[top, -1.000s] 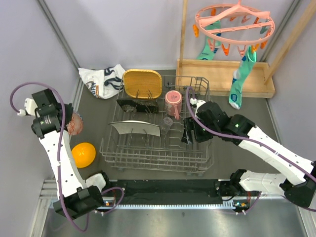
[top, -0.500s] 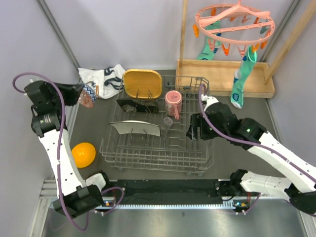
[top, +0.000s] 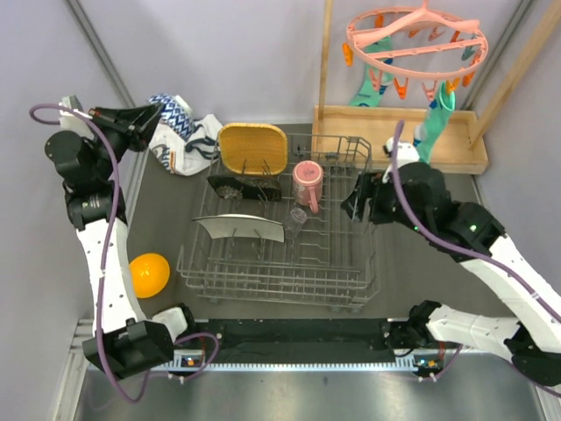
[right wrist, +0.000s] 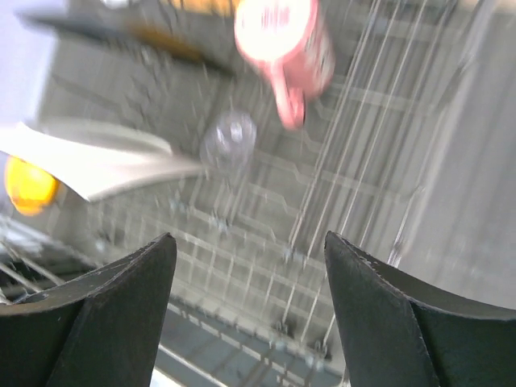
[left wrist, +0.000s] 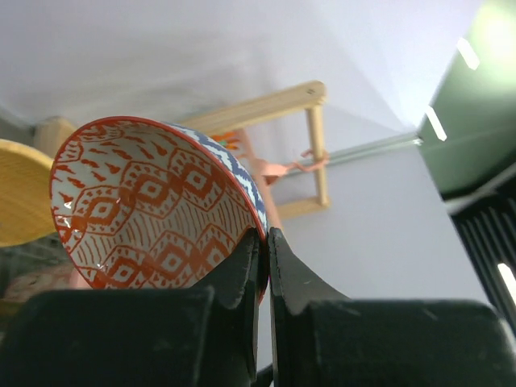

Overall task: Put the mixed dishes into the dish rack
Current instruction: Grab a bowl with the left arm, then pass the bowl from the left arm to the right

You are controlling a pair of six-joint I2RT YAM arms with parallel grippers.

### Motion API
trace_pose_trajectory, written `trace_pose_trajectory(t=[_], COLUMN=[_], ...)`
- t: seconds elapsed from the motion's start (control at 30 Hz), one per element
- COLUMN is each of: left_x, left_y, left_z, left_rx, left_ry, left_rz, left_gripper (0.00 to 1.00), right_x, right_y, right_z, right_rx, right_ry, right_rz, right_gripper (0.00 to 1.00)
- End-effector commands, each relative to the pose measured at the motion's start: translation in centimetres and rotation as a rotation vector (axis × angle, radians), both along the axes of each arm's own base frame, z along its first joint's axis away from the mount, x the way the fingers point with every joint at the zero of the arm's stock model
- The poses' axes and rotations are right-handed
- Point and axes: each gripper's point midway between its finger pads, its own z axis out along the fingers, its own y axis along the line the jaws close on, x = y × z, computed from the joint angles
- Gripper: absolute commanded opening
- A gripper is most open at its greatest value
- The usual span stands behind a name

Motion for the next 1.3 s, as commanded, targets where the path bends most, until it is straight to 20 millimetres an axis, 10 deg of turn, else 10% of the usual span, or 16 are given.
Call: trace_pose_trajectory(t=[0.0, 0.67, 1.27], left_x=[-2.8, -7.8, -11.9], left_y=[-3.8, -15.1, -19.2], left_z=[6.0, 6.9, 5.9], left_rx=[-0.023, -0.246, -0.39], left_ry=[-0.295, -0.566, -0.657], left_rz=[-0.159, -0.604, -0.8], left_gripper=[0.0, 0.0, 0.0], right_x=[1.2, 1.3, 0.5], right_y=[-1.4, -2.0, 1.2], right_z=[5.9, 8.0, 13.4], right_rx=[0.078, 0.244, 0.669], right_ry=[-0.153, -0.171, -0.203], right_rz=[-0.045, -0.039, 0.258], right_gripper=[0.75, 0.8, 0.92])
